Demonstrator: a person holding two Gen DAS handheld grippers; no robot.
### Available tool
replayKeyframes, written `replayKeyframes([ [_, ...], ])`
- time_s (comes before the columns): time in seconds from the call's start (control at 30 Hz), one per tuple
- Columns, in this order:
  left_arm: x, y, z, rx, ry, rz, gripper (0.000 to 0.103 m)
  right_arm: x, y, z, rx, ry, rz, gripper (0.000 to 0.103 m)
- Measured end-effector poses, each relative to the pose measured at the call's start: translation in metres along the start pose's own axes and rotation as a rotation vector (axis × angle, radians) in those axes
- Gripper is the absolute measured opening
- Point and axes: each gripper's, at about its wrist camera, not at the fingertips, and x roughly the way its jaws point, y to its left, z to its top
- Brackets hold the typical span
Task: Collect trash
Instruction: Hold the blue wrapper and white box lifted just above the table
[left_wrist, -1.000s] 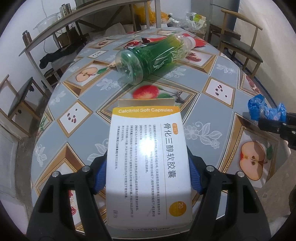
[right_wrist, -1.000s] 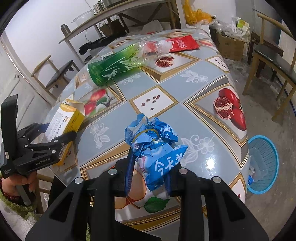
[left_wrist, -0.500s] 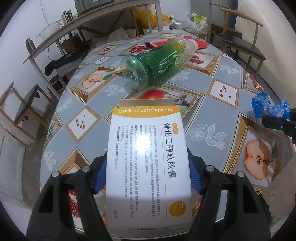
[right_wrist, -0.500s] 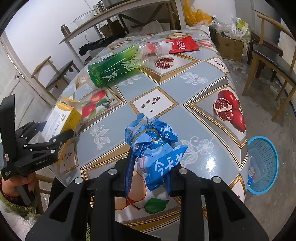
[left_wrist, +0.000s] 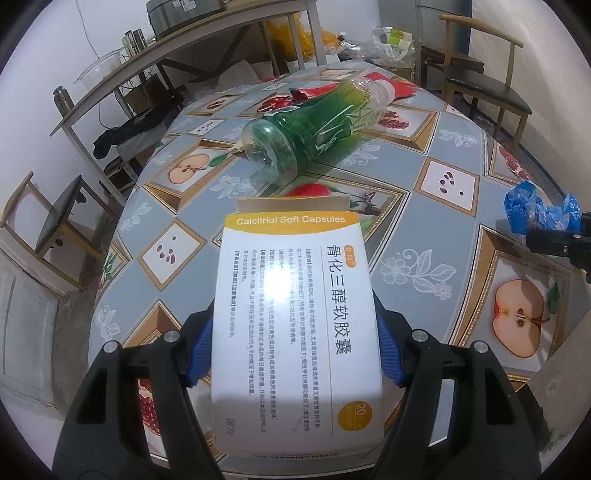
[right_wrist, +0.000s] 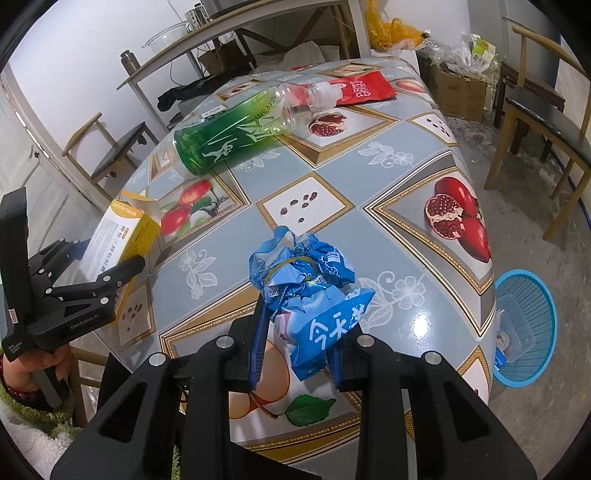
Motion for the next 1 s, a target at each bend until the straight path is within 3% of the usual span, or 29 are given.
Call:
replayKeyframes([
  [0.77,-0.006,0.007,0.002,-0.006,-0.017,0.011,0.067,0.001,0.0,0.0,0.005,-0.008,0.007,0.027],
  [1.0,-0.014,0.009,0.007,-0.021,-0.04,-0.033,0.067,-0.007,-0.003,0.003,0.007,-0.039,0.024,0.027],
])
